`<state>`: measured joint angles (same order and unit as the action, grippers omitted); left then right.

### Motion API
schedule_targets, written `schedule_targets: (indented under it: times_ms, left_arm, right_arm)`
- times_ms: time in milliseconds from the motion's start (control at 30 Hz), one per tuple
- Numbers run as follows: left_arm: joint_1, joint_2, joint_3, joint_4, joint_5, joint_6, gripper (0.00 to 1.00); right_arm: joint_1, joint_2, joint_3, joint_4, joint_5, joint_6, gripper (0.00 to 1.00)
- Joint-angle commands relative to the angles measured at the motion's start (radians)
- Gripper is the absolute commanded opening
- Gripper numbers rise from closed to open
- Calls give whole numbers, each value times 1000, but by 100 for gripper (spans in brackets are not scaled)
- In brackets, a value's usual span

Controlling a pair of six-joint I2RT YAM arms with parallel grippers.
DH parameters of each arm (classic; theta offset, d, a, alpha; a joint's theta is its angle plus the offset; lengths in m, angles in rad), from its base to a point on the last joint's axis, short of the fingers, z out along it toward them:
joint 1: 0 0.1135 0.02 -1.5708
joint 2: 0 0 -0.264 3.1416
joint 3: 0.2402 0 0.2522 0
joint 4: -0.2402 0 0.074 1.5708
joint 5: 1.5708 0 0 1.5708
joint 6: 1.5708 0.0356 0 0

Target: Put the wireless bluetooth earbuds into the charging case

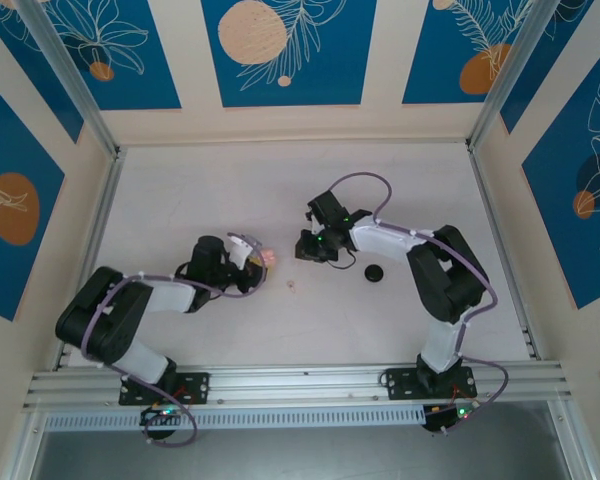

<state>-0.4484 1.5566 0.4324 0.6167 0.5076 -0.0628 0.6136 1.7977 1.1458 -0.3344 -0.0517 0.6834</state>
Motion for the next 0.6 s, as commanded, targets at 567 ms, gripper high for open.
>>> schedule_targets:
  times_ms: [567]
  left_arm:
    - [-33,161,23,382,220,7,16]
  right_arm:
    - [73,-183,-145,288,54,-90,16]
